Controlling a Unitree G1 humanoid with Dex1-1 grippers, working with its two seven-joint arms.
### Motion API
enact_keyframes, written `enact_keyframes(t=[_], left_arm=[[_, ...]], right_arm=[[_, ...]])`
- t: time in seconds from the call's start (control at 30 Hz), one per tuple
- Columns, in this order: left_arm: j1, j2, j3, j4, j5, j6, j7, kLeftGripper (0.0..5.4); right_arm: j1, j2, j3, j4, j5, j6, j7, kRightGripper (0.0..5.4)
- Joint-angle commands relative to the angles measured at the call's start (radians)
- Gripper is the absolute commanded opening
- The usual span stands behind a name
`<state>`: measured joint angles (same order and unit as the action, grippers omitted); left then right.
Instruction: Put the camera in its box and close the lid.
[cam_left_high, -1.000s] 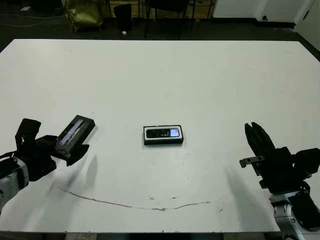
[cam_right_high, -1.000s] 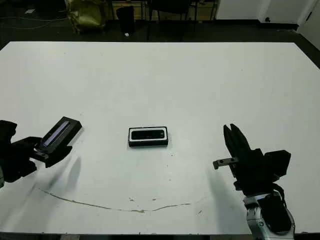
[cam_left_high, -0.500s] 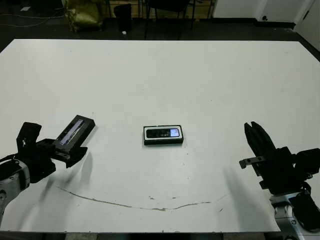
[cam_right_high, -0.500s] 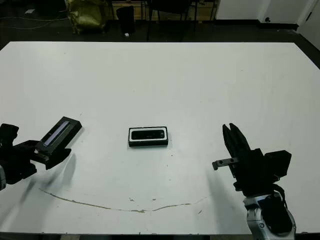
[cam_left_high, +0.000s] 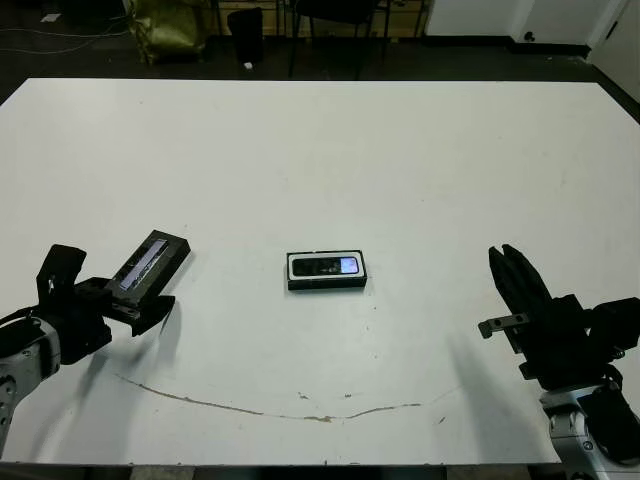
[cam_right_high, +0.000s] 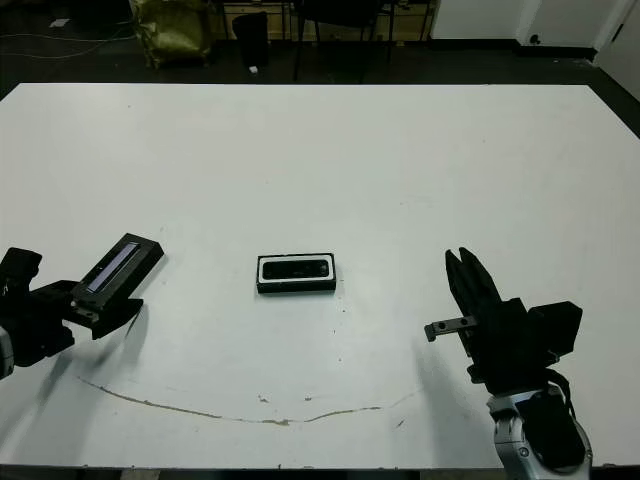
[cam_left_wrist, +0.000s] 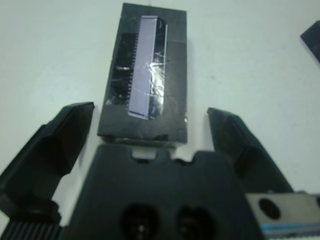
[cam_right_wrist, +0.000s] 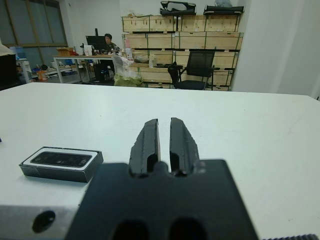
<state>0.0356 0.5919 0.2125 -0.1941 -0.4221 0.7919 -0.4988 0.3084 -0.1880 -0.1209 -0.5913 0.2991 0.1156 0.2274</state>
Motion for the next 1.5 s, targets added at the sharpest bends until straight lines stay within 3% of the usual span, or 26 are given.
enact_keyframes(t=[0.03, 0.6, 0.7, 1.07, 1.5], left_arm=[[0.008, 0.007, -0.015, 0.045, 0.019, -0.003, -0.011, 5.38], [-0.013, -0.009, -0.007, 0.117, 0.005, -0.007, -0.026, 5.34], [-0.008, -0.005, -0.01, 0.101, 0.009, -0.001, -0.018, 4.95], [-0.018, 0.081, -0.061, 0.093, 0.022, 0.016, -0.114, 2.43], [-0.04, 0.123, -0.084, 0.07, 0.006, 0.002, -0.206, 2.34]], right_arm=[[0.011, -0.008, -0.007, 0.011, -0.003, 0.009, 0.003, 0.0], [0.016, -0.009, -0.01, 0.001, 0.001, 0.015, 0.0, 0.0], [0.014, -0.011, -0.011, 0.007, -0.005, 0.006, 0.002, 0.0], [0.013, -0.01, -0.014, 0.012, 0.006, 0.007, 0.008, 0.0], [0.02, -0.009, -0.01, 0.007, -0.011, 0.006, 0.006, 0.0]])
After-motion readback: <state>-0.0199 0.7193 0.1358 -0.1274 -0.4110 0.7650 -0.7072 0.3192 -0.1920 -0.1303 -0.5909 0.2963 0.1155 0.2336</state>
